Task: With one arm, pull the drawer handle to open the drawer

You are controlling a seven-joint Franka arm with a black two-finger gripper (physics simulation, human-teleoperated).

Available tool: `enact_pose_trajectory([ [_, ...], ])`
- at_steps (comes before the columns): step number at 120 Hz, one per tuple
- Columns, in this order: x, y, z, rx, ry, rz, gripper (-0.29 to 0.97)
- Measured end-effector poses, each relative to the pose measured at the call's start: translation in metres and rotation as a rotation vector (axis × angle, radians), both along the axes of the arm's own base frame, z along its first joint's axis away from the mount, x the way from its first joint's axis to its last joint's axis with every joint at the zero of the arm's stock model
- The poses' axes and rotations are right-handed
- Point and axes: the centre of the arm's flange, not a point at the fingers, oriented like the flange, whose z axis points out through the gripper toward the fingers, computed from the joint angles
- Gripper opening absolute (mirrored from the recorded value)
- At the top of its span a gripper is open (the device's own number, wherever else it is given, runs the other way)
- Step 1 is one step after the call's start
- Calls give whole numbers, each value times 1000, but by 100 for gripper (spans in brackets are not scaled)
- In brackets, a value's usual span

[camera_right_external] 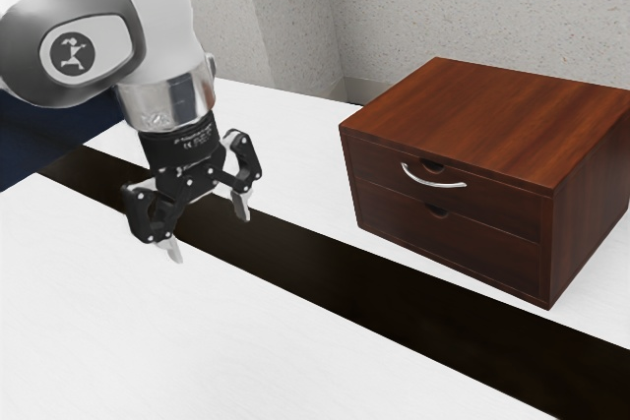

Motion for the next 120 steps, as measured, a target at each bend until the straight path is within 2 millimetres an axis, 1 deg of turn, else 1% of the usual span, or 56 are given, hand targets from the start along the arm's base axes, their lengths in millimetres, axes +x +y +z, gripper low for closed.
enact_pose_trajectory([
  [10, 7, -3, -5, -5, -29, 6, 68],
  [16, 10, -11, -6, -6, -48, -4, 68],
  [24, 25, -18, -21, -9, -48, -2, 68],
  [29, 37, -26, -18, -11, -71, -6, 68],
  [34, 46, -37, -21, -9, -81, -17, 68],
  [39, 65, -48, -24, -4, -93, -22, 68],
  [46, 97, -62, -28, 5, -114, -25, 68],
  [54, 120, -73, -41, 11, -125, -31, 68],
  [63, 134, -74, -52, 11, -138, -27, 68],
  [79, 156, -82, -62, 9, -171, -33, 68],
  [90, 172, -80, -70, 11, -187, -25, 68],
  [95, 180, -80, -70, 12, -201, -22, 68],
  [108, 191, -79, -74, 5, -219, -20, 68],
  [120, 199, -80, -84, 5, -219, -21, 68],
])
